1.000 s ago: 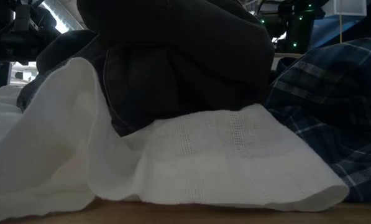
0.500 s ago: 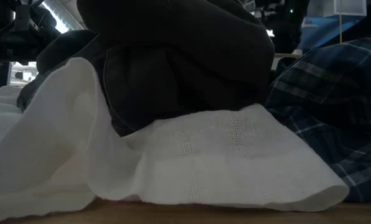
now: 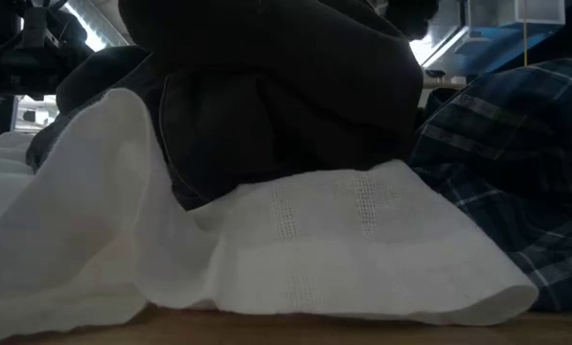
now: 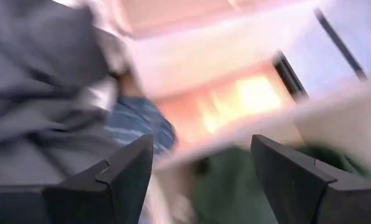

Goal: Sort clothes
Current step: Put the gray pants in the right laundry organizer

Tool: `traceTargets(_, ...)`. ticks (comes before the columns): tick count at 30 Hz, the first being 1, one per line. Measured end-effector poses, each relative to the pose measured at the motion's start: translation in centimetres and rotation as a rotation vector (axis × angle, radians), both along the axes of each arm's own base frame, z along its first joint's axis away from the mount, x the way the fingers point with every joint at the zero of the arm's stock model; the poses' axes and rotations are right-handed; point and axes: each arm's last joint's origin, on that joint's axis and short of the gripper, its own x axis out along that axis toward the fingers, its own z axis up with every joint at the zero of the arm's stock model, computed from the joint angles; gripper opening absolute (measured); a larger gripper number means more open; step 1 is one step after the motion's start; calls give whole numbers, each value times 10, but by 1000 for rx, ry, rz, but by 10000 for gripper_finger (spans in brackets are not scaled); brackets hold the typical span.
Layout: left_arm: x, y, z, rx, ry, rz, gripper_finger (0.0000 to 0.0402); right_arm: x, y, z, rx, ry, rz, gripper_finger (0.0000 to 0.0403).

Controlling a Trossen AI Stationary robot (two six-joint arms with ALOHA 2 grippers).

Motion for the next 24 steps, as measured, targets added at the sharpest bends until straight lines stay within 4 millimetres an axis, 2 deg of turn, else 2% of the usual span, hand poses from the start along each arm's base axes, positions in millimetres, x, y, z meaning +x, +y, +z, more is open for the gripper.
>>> traceTargets(5,0,0,0,0,0,0,4,18,44,4,-27,-120,143,273)
traceTargets(11,0,0,0,0,1,0,4,46,81,-15,-22,-116,259,273)
traceTargets(18,0,0,0,11,6,1,4,81,107,-48,7,-96,338,273)
traceTargets(24,0,0,-2,13,25,2,4,103,112,-69,41,-98,366,273)
